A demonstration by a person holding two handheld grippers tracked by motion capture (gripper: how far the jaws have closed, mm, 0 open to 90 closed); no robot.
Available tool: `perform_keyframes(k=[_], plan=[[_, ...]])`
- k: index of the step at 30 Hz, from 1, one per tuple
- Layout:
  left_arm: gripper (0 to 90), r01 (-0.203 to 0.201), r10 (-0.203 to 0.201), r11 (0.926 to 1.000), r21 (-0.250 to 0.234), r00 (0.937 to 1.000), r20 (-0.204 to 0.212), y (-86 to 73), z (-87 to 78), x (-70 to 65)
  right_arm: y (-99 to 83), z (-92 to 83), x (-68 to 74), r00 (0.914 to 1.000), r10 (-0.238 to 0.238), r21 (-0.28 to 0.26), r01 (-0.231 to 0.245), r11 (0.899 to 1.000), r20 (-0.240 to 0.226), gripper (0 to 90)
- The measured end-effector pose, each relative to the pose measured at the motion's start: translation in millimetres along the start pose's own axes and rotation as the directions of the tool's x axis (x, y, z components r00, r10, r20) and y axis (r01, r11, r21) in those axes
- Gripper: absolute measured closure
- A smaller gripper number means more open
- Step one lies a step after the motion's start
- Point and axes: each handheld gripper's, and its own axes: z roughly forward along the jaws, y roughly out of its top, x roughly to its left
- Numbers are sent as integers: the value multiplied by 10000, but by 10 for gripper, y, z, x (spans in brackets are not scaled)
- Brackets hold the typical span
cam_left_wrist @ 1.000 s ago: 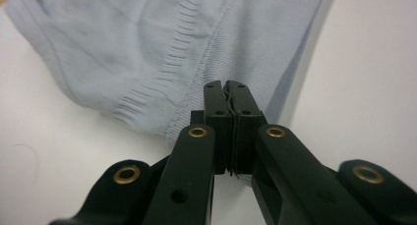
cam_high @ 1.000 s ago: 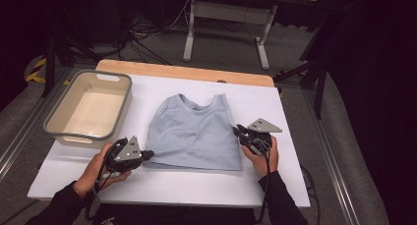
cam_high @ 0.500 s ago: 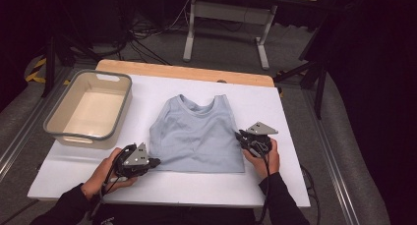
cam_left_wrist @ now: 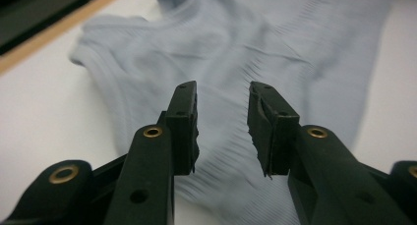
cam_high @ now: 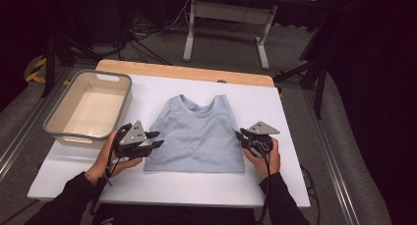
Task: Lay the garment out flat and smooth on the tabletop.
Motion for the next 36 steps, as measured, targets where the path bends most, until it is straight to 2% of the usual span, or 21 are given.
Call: perform_keyframes(k=[3, 5, 6, 7, 9, 10, 12, 15, 16, 18, 19, 25, 26, 31, 33, 35, 36], plan=[[641, 25, -26, 10000, -49, 9996, -275, 86, 126, 117, 29, -41, -34, 9995, 275, -319, -270, 9991, 127, 678], [642, 140, -137, 9999, 65, 9991, -395, 127, 228, 186, 56, -68, -58, 9989, 422, -561, -411, 9976, 191, 693], [640, 140, -137, 9999, 65, 9991, -395, 127, 228, 186, 74, -75, -68, 9986, 490, -697, -475, 9964, 195, 705], [632, 234, -229, 9997, 82, 9978, -624, 163, 327, 264, 96, -75, -74, 9985, 500, -841, -482, 9953, 200, 726], [610, 510, -495, 9986, 163, 9956, -790, 186, 444, 345, 144, -55, -65, 9995, 317, -1025, -314, 9942, 10, 771], [610, 732, -713, 9971, 220, 9944, -778, 190, 503, 390, 169, -34, -50, 9998, 168, -986, -179, 9950, -123, 792], [616, 908, -869, 9952, 362, 9914, -978, 196, 616, 465, 200, 10, -23, 9994, -59, -928, 28, 9957, -333, 819], [629, 984, -919, 9938, 523, 9893, -1133, 208, 731, 527, 217, 75, 10, 9985, -342, -782, 307, 9965, -438, 828], [652, 1021, -953, 9930, 595, 9895, -1084, 209, 753, 546, 211, 122, 20, 9977, -419, -596, 387, 9975, -538, 831], [664, 1408, -1356, 9880, 632, 9876, -796, 194, 815, 593, 195, 168, 23, 9967, -456, -349, 434, 9984, -669, 830], [697, 1377, -1319, 9868, 852, 9887, -712, 182, 862, 605, 170, 206, 21, 9950, -450, -62, 446, 9990, -893, 824], [726, 1229, -1188, 9833, 1339, 9922, -382, 146, 990, 574, 98, 264, 31, 9940, -634, 615, 691, 9957, -890, 822], [730, 1122, -1109, 9787, 1722, 9937, -169, 121, 1055, 562, 76, 279, 33, 9938, -674, 824, 748, 9938, -883, 822], [736, 1021, -1023, 9775, 1845, 9947, -86, 107, 1087, 556, 4, 302, 38, 9927, -761, 1158, 867, 9895, -933, 822], [729, 990, -982, 9789, 1788, 9951, -135, 116, 1070, 559, -5, 302, 37, 9928, -717, 1192, 830, 9894, -956, 822], [644, 1042, -986, 9853, 1351, 9940, -473, 150, 1012, 580, 4, 276, 17, 9932, -587, 1069, 694, 9918, -1001, 787], [583, 1269, -1159, 9866, 1023, 9874, -1076, 199, 953, 631, 19, 261, 10, 9937, -537, 901, 626, 9940, -985, 752]])
